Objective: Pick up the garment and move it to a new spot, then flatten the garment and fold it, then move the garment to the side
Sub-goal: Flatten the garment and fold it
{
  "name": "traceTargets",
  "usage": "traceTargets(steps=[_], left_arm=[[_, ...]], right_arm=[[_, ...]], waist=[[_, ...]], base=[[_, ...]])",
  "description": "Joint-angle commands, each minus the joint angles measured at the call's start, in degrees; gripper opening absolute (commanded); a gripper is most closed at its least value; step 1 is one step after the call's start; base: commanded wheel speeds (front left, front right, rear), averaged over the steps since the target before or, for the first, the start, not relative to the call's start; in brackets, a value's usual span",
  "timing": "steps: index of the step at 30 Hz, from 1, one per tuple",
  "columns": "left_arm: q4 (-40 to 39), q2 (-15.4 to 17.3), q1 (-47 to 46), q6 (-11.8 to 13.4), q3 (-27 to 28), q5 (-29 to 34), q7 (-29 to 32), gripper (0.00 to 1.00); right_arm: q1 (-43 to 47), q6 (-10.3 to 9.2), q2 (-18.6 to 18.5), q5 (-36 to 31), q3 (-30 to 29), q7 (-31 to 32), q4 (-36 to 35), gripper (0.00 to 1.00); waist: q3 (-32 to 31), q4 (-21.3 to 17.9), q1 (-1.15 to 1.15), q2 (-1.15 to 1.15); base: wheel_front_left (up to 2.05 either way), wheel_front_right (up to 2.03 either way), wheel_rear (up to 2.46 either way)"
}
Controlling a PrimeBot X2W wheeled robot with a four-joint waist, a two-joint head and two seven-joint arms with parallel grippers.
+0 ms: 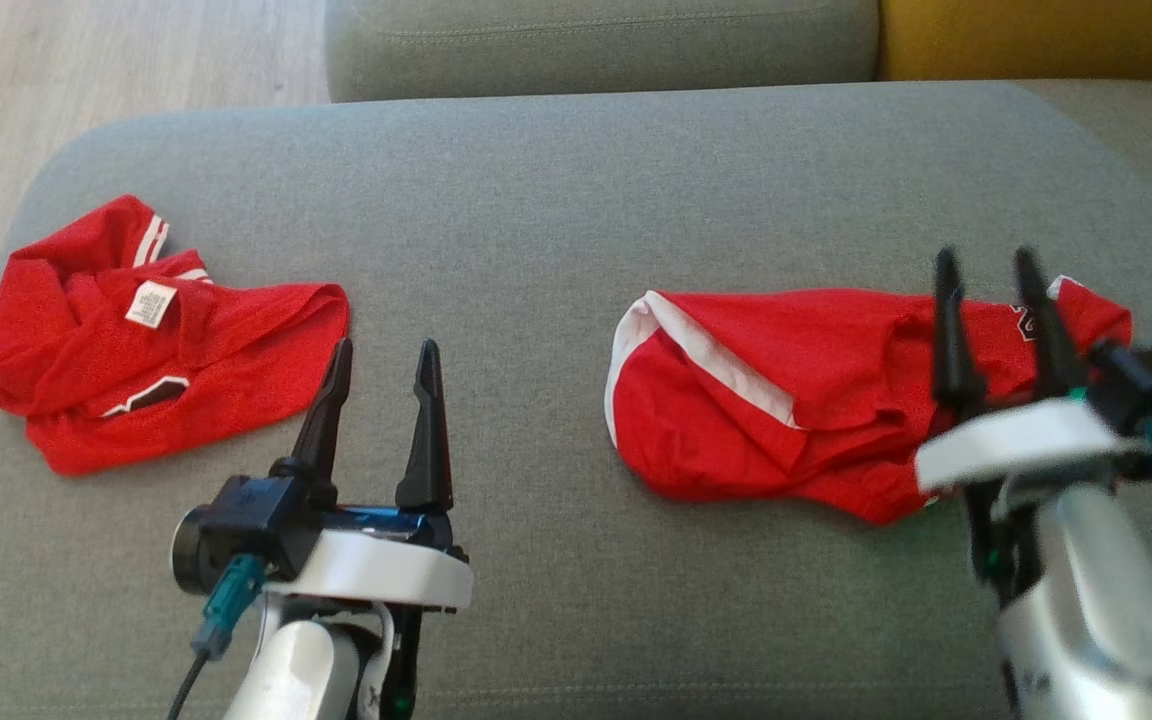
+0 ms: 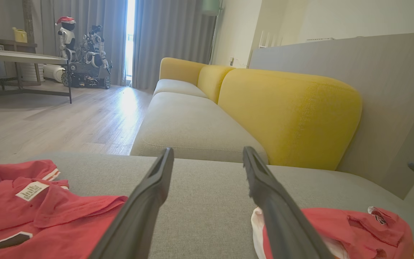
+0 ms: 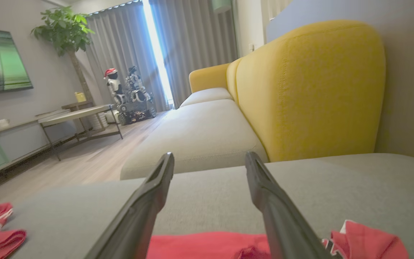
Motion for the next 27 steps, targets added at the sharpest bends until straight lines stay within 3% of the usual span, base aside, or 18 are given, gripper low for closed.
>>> traceTargets(steps=[1, 8, 16, 21, 27], left_arm=[[-2.28, 0.07, -1.70, 0.21, 1.75, 0.05, -0.29, 1.00], [-1.92, 0.07, -1.09, -0.11, 1.62, 0.20, -0.29, 1.00], [-1.61, 0.07, -1.36, -0.38, 1.46, 0.28, -0.29, 1.00], [-1.50, 0.07, -1.73, -0.34, 0.85, 0.03, -0.29, 1.00], [-1.28, 0.07, -2.22, -0.17, 0.25, -0.25, -0.29, 1.00]], right_arm=[[-0.61, -0.04, -0.01, 0.15, 2.09, -0.34, -3.44, 1.00], [7.65, -0.04, 0.61, 1.99, 2.61, 0.26, -10.68, 1.00], [8.68, -0.04, 0.74, 0.68, 5.09, 2.46, -14.13, 1.00], [7.69, -0.04, -1.14, -0.57, 9.28, 6.72, -12.59, 1.00], [5.69, -0.04, -2.52, -2.42, 10.18, 10.31, -7.77, 1.00]], waist=[[0.10, -0.07, 0.00, 0.00], [0.07, -0.29, 0.00, 0.00], [0.49, -0.01, 0.00, 0.00], [1.58, 1.12, 0.00, 0.00], [2.79, 2.80, 0.00, 0.00]], base=[[0.00, 0.00, 0.00], [0.00, 0.00, 0.00], [0.00, 0.00, 0.00], [0.00, 0.00, 0.00], [0.00, 0.00, 0.00]])
